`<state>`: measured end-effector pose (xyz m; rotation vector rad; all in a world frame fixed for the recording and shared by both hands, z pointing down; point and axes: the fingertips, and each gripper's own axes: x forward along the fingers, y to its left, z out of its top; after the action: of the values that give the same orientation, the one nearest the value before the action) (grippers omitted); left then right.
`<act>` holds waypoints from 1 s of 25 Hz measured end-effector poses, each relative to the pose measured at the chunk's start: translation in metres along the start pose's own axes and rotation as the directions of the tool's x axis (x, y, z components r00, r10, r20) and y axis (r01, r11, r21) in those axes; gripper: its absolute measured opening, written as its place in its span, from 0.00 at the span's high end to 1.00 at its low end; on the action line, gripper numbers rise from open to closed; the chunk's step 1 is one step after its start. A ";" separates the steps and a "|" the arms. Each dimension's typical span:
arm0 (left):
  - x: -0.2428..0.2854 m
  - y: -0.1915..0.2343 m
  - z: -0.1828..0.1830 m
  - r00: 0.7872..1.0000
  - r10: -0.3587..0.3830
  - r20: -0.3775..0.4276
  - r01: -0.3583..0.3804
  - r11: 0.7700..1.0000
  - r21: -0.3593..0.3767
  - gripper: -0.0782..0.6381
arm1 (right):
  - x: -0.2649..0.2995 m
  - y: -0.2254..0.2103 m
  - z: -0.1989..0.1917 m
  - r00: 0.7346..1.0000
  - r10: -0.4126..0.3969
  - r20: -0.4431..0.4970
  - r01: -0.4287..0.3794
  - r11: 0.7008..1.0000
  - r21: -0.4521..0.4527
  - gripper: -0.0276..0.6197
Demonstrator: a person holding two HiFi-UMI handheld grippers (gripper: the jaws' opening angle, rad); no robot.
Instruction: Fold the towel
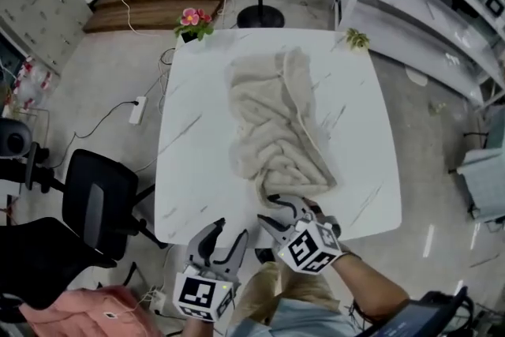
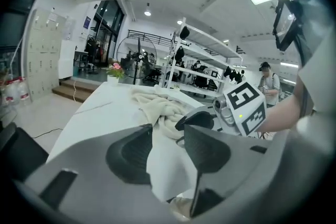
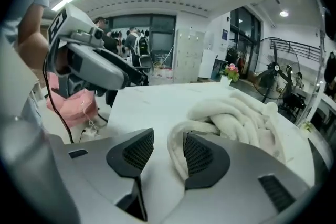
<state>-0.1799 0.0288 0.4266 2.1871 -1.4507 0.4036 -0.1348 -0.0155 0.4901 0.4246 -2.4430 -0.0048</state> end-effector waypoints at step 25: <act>-0.034 -0.005 -0.031 0.996 0.038 0.078 -0.034 0.998 -0.048 0.63 | -0.059 0.054 0.004 0.997 0.005 0.073 0.005 0.991 -0.134 0.92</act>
<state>-0.1886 0.0737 0.4349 2.1651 -1.5284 0.2954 -0.1097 0.0533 0.4570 0.3704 -2.4965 -0.1863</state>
